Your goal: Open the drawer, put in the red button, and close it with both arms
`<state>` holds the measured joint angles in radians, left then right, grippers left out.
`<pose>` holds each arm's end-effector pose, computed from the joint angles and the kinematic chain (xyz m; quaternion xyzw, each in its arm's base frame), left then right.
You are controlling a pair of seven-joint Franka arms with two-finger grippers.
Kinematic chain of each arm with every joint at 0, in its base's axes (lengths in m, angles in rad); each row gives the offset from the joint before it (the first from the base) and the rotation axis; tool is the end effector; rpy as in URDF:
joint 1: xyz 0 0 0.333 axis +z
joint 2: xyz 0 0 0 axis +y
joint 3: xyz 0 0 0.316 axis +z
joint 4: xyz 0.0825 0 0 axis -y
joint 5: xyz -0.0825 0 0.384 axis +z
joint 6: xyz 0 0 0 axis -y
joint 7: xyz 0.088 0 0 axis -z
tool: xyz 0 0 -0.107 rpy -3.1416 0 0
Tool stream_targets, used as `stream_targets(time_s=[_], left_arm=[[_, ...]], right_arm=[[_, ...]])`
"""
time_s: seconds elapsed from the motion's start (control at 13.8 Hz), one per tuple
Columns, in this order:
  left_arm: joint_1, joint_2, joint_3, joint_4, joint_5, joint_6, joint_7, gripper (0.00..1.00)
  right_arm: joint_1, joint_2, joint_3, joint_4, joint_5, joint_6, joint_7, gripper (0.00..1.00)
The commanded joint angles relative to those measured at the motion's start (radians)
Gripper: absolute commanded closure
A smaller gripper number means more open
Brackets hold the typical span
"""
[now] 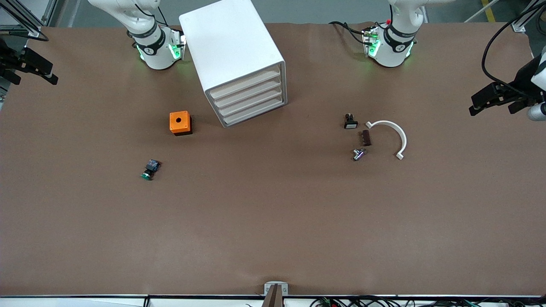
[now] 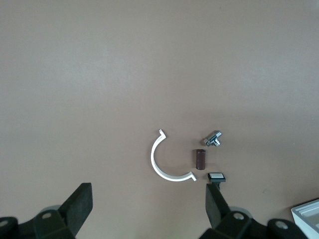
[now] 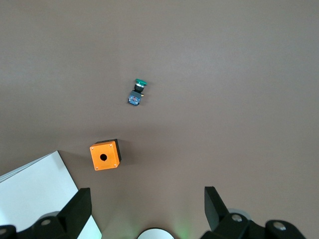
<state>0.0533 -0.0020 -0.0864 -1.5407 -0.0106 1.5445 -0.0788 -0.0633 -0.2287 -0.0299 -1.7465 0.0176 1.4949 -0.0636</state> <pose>0.5513 -0.0195 0.6375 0.9997 0.0227 0.0026 0.0054 0.4713 -0.0439 0.6532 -0.9998 0.0138 0.0105 0.0130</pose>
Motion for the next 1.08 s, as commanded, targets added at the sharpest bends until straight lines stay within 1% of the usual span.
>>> stream_targets(time_s=[0.0, 1.01], left_arm=[[0.003, 0.022, -0.006, 0.034, 0.003, -0.024, -0.009, 0.00], [-0.016, 0.031, 0.004, 0.037, 0.006, -0.024, -0.009, 0.00]], right_arm=[[-0.006, -0.027, 0.005, -0.024, -0.007, 0.007, 0.016, 0.00], [-0.006, -0.027, 0.005, -0.027, -0.007, 0.005, 0.016, 0.00]])
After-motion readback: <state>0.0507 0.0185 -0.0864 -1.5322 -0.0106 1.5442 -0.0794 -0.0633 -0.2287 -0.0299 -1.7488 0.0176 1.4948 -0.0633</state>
